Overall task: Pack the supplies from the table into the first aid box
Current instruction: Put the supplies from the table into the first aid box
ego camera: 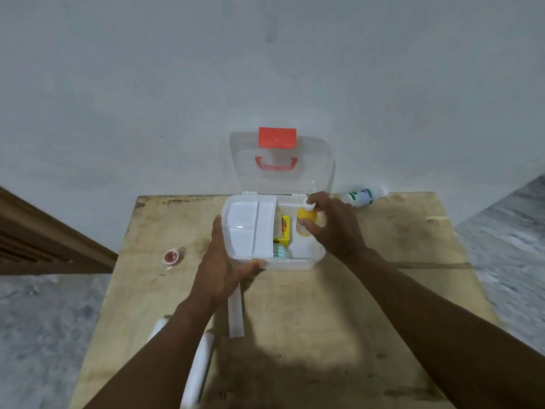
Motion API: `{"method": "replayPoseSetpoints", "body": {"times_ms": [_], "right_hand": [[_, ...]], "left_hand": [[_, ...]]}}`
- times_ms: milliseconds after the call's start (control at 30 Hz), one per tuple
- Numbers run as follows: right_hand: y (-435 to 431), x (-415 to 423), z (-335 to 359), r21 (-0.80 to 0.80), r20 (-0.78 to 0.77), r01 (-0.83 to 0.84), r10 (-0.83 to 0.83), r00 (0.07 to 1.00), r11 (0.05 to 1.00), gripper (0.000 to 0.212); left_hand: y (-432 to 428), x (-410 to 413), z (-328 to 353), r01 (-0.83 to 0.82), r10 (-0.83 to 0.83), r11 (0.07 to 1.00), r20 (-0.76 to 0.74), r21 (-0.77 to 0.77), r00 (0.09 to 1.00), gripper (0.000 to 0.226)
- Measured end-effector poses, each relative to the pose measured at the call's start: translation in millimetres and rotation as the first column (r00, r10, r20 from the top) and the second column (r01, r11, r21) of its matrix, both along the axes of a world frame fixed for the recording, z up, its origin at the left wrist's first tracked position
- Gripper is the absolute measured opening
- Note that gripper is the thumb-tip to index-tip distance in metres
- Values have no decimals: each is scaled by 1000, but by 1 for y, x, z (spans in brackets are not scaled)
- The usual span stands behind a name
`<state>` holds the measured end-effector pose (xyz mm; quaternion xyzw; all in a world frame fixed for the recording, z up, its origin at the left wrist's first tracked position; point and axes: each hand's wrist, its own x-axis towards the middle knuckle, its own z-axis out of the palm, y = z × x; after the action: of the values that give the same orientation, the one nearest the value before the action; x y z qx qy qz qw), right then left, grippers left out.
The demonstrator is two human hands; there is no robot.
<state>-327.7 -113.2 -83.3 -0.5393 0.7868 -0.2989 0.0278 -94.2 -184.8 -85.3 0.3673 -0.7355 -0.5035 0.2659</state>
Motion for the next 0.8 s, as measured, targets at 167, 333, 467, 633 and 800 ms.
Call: {"method": "replayPoseSetpoints", "body": {"times_ms": [167, 333, 467, 633, 800], "right_hand": [[-9, -3, -1, 49, -18, 26, -25, 1000, 998, 29], [-9, -5, -2, 53, 6, 31, -32, 999, 998, 29], [-10, -4, 1, 65, 23, 19, -21, 1000, 998, 29], [-6, -1, 5, 84, 0, 14, -14, 1000, 996, 26], [-4, 7, 10, 108, -17, 61, -60, 998, 992, 28]], "left_hand": [[0, 0, -2, -34, 33, 999, 44, 13, 998, 100], [3, -4, 1, -32, 32, 999, 28, 9, 999, 92], [2, -3, -1, -23, 23, 1000, 21, 15, 1000, 93], [-2, -2, -9, -24, 24, 1000, 26, 16, 999, 93], [-5, 0, -16, -38, 38, 999, 43, -8, 998, 88]]}}
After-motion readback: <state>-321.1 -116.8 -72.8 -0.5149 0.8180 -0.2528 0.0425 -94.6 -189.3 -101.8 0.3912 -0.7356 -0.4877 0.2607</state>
